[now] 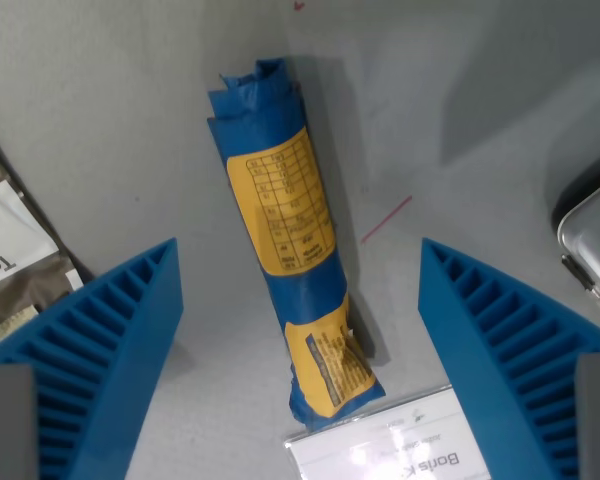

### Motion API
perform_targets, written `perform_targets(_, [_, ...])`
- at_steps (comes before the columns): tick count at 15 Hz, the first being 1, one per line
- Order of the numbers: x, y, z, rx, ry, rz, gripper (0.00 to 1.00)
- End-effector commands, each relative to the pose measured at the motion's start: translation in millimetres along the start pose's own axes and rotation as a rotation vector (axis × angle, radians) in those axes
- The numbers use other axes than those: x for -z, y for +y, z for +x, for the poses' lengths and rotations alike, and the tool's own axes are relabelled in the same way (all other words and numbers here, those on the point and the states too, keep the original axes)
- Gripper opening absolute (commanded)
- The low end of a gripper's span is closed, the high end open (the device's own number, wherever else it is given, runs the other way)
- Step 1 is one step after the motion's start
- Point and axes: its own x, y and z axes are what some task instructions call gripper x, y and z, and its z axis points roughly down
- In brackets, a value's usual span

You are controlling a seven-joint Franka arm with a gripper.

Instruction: Move above the blue bag

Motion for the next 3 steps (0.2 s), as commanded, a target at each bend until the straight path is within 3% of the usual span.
perform_targets(1, [-3.2, 4.2, 7.2, 0.045, -0.015, -0.009, 1.00])
perform_targets(3, [-3.2, 4.2, 7.2, 0.045, -0.015, -0.009, 1.00])
